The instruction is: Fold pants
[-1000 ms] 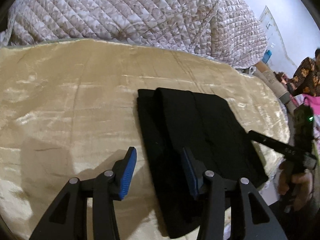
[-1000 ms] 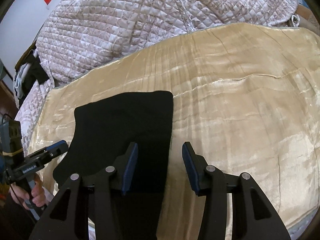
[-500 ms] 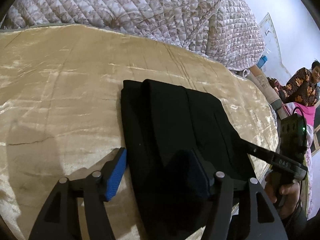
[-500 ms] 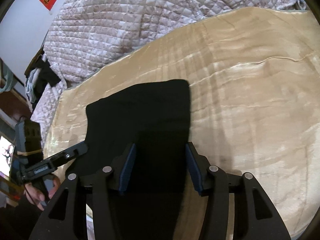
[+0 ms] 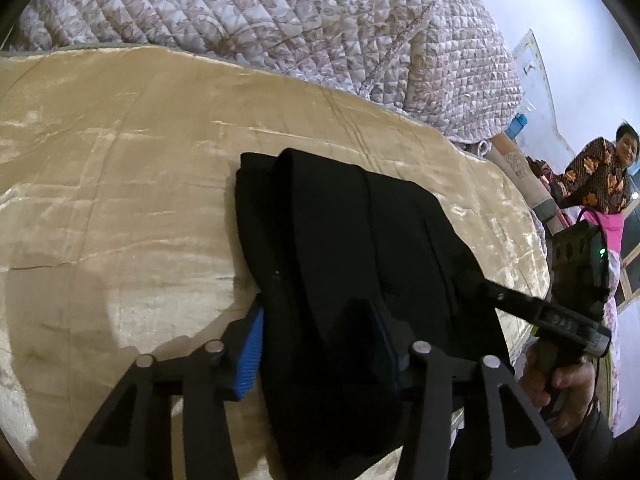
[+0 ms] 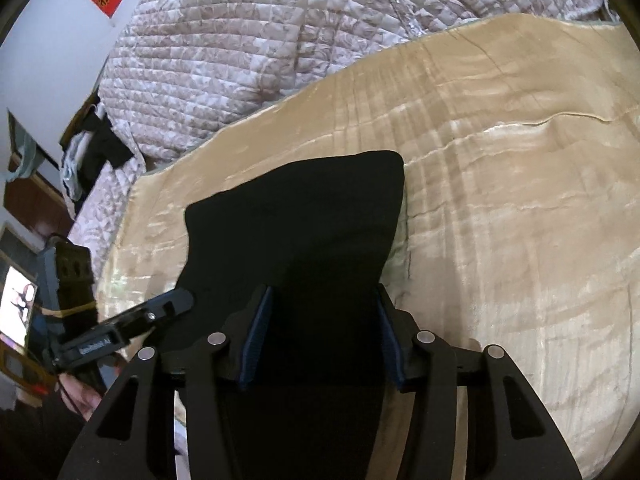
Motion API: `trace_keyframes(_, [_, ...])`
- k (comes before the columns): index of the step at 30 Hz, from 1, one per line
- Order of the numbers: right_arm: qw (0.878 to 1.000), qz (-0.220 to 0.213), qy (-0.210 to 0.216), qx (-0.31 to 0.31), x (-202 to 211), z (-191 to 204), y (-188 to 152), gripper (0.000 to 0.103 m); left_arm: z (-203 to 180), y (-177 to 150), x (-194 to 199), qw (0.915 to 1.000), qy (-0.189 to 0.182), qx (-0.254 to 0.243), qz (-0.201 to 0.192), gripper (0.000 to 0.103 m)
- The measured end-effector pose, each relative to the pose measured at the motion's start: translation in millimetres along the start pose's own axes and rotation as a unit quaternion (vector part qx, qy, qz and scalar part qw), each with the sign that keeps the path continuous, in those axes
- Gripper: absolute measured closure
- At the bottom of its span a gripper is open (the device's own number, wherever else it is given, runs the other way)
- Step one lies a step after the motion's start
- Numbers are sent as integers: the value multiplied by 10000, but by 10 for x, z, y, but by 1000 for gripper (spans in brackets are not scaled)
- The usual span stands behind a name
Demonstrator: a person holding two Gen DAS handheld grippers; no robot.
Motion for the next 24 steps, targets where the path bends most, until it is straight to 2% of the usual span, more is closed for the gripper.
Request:
trace_keyframes(3, [9999, 45, -62, -122, -90, -70, 43, 60, -6, 52, -35, 10000, 36, 88, -23, 62])
trace_keyframes(5, [9998, -20, -109, -150, -79, -81, 67, 75, -51, 48, -23, 9999, 122, 25, -64, 68])
trace_keyframes(8, [9998, -143, -150, -15, 5, -10, 99, 85, -96, 50, 45, 9996, 194, -92, -158, 74])
trace_keyframes(13, [9992, -382, -72, 100, 114, 128, 245, 86, -171, 158, 215, 9994, 80, -156, -314, 83])
trace_keyframes(17, [9983, -548, 44, 207, 112, 280, 465, 86, -182, 302, 305, 9987, 109, -187, -457, 84])
trace_keyframes(24, [9975, -582, 207, 349, -156, 486, 842, 86, -17, 778, 382, 9971, 313, -92, -693, 84])
Point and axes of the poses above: each gripper's, at about its wrist camera, not at the fingertips, and x roughly against the way its jaws point, z to its left, y to its top, the point moved 3 cm from there along -x, roughly the way its jaws point, and after that the axes turned 11 degrees about x, right-handed, at the moved point
